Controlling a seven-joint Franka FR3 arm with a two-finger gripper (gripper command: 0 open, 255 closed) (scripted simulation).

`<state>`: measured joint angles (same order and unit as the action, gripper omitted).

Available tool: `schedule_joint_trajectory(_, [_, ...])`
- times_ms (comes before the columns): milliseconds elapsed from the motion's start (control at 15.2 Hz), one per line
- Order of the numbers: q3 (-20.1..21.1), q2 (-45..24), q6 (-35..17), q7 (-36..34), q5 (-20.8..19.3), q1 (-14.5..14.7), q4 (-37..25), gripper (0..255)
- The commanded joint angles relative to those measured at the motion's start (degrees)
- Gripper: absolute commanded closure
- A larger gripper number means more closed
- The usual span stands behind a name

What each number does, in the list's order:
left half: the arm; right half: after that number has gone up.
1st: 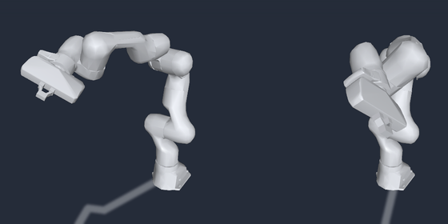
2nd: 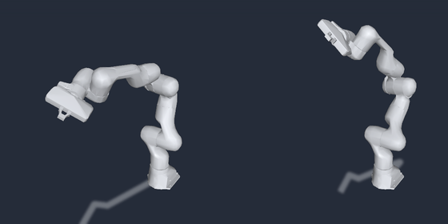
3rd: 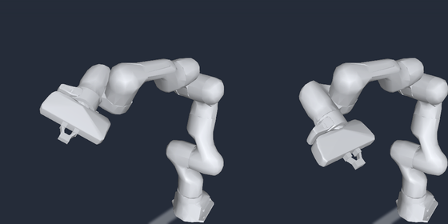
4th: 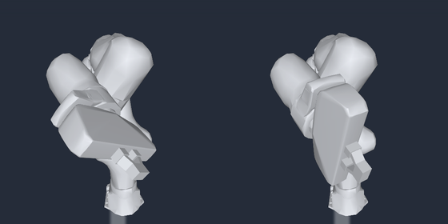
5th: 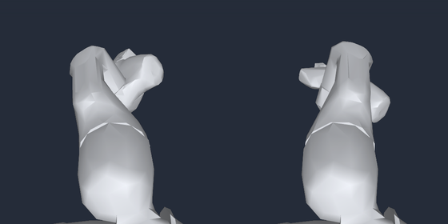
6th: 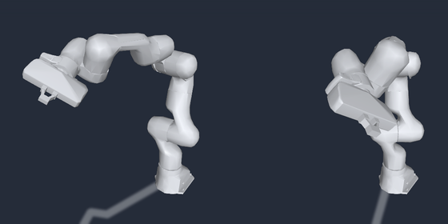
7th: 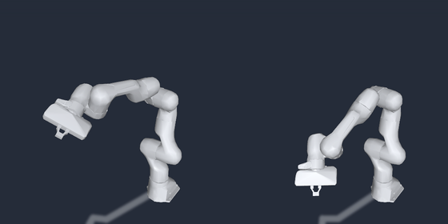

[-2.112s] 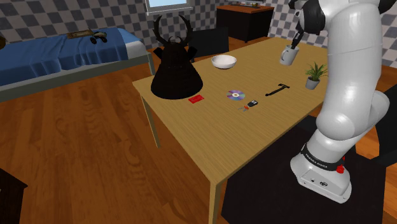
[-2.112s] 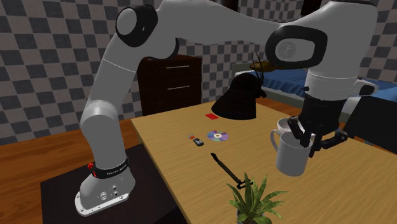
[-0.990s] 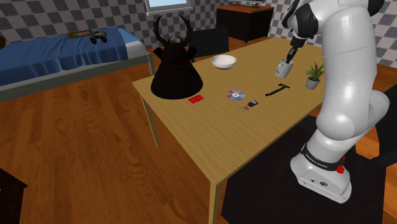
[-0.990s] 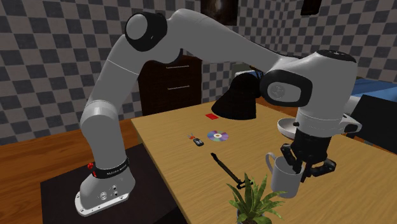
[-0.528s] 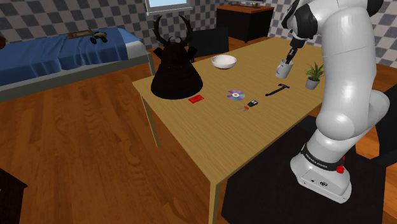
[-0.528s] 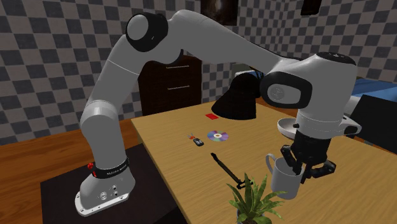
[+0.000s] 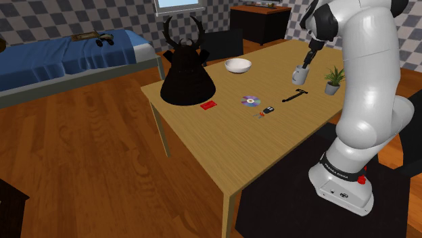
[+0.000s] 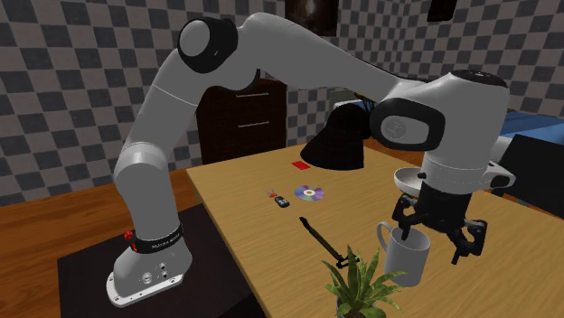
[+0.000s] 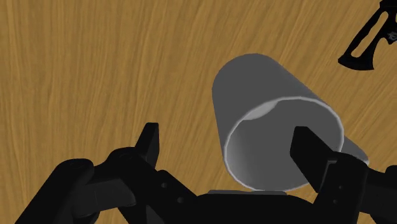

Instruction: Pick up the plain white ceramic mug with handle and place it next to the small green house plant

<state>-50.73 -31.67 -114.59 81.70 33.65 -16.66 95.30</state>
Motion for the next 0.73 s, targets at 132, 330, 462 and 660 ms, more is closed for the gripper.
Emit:
schedule_joint_trajectory(132, [-1.88, 2.73, 4.55, -1.48, -2.62, 0.54, -2.66, 0])
schedule_joint_trajectory(330, [-1.88, 2.73, 4.54, -1.48, -2.62, 0.54, -2.66, 0])
schedule_joint_trajectory(462, [-1.88, 2.73, 4.54, -1.48, -2.62, 0.54, -2.66, 0])
schedule_joint_trajectory(660, [-1.88, 2.73, 4.54, -1.48, -2.62, 0.54, -2.66, 0])
